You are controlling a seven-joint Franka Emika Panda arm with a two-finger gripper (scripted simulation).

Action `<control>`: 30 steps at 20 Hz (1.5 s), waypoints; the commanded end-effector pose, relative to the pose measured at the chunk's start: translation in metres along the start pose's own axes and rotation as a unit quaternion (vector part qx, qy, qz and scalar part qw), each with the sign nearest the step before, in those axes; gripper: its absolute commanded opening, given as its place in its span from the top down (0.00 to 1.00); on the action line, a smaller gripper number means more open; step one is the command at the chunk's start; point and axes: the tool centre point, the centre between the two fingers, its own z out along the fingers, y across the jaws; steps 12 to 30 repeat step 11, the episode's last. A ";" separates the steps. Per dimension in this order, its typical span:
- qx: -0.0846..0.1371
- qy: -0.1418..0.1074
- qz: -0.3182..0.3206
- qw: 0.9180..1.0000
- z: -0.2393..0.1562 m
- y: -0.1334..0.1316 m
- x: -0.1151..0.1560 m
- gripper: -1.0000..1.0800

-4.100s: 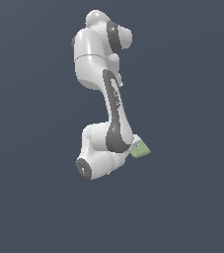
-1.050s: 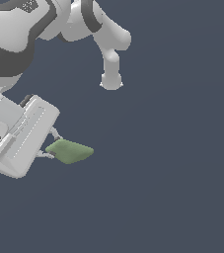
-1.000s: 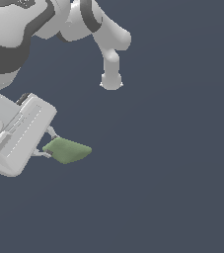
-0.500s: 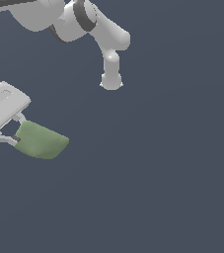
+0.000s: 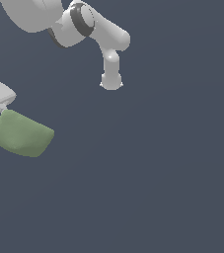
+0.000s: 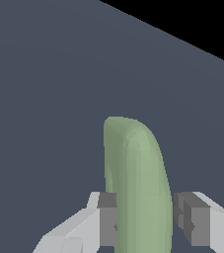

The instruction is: Pick up the object and move it to a goal position.

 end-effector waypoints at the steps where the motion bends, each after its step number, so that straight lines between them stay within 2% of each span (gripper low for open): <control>1: -0.004 0.003 -0.007 1.000 -0.004 0.001 0.000 1.00; 30: -0.006 0.005 -0.012 1.000 -0.007 0.002 0.000 1.00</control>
